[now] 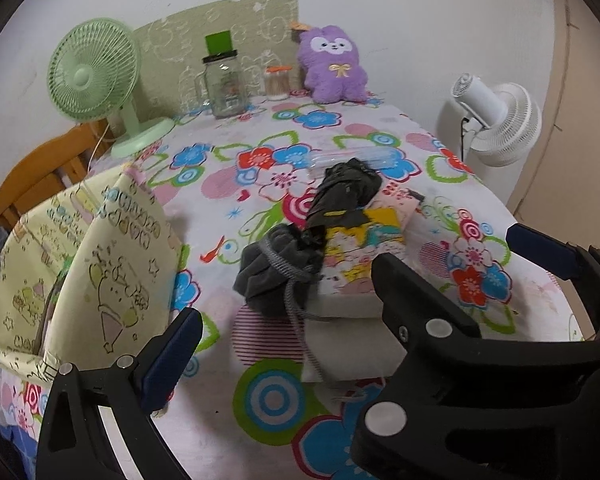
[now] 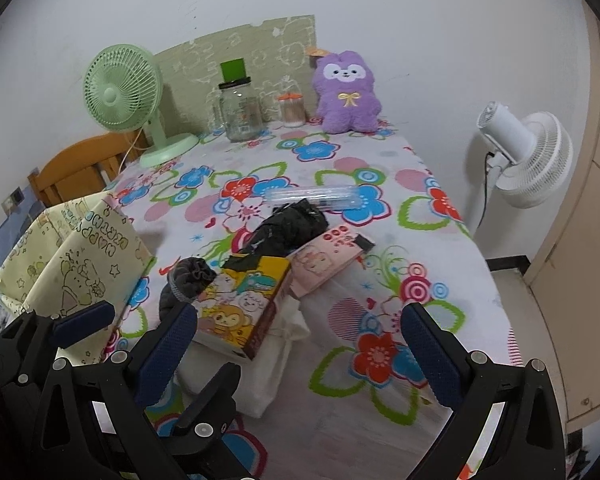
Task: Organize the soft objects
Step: 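Grasp the yellow cartoon snack box with the right tool while the left tool reaches the gray bag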
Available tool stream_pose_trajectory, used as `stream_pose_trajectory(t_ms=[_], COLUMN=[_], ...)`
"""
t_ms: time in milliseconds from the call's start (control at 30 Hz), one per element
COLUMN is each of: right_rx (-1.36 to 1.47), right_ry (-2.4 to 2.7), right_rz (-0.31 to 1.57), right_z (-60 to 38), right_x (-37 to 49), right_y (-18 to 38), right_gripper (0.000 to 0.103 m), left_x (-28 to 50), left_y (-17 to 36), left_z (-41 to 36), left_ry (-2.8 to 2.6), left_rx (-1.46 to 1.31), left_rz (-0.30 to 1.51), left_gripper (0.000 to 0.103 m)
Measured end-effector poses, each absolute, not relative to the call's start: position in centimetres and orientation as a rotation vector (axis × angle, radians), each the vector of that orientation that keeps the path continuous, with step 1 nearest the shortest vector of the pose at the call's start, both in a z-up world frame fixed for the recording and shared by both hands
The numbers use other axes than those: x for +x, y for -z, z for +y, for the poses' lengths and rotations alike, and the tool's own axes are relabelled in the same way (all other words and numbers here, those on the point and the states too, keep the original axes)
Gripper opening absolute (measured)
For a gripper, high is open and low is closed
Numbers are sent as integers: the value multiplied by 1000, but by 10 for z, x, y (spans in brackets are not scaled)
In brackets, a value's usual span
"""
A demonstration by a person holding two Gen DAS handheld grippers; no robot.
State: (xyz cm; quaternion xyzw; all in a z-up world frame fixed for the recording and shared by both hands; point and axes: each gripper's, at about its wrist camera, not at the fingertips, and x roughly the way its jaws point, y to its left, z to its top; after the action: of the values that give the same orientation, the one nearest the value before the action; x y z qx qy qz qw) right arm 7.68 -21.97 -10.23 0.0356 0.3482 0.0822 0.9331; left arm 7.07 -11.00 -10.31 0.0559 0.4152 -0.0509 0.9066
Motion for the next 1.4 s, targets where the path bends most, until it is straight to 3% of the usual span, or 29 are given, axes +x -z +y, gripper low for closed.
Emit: stream_pose_trajectory(t_ms=[467,733,1000,1167,1400], right_rx=[6,-26,-23,-45,-16], right_ry=[-222,-261,-282,-281,-258], right_rz=[752,794,804,784,773], right_z=[-196,-194,-201,-199,-208], right_x=[94,103,107,104,105], right_y=[116,125,126,120,114], right_gripper=[101,77,40,30,25], left_x=[74,77,78,84,94], left_y=[115,121,119,120,116], left_z=[-99,-101,-106,-109,-111], left_ry=[96,123,178,137,100], left_rx=[114,98,81,94,117], left_rz=[904,926,932,928,905], left_gripper=[101,102,102,102,102])
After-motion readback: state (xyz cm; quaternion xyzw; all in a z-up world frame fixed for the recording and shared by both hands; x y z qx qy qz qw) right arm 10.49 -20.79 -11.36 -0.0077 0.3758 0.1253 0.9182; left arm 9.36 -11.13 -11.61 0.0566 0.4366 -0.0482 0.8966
